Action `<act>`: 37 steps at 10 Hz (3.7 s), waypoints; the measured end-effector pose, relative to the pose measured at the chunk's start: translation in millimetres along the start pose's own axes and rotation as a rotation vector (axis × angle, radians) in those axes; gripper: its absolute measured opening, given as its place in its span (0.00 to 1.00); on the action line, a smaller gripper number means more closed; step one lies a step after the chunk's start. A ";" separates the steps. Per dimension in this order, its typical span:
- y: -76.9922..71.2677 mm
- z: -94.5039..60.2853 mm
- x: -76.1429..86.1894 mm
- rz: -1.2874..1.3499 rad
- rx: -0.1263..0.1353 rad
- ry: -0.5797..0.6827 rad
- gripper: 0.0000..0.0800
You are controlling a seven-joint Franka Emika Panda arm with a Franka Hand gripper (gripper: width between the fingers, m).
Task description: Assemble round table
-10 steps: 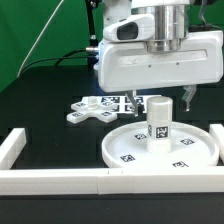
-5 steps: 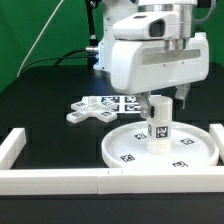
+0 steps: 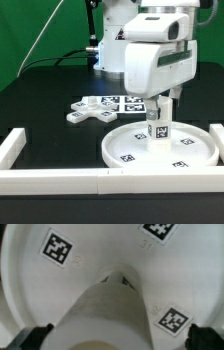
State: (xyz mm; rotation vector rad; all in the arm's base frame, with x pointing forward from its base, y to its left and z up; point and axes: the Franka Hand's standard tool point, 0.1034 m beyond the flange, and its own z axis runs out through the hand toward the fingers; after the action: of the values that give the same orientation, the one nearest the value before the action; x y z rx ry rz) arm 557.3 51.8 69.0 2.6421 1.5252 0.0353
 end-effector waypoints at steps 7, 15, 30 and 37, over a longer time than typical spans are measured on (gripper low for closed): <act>2.4 0.1 -0.5 0.156 0.002 -0.003 0.50; 9.7 1.1 -1.5 0.954 0.058 0.072 0.05; -5.0 -20.8 -16.9 0.511 0.105 0.010 0.81; -13.6 -4.3 -21.9 0.551 0.099 0.007 0.53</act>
Offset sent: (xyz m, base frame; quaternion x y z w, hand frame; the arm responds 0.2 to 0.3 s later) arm 0.0000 0.0000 0.0000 0.0000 0.0000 0.0650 0.9979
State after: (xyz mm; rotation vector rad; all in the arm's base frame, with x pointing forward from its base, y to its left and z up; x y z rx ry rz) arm 534.3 39.9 72.6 3.0526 0.7723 0.0061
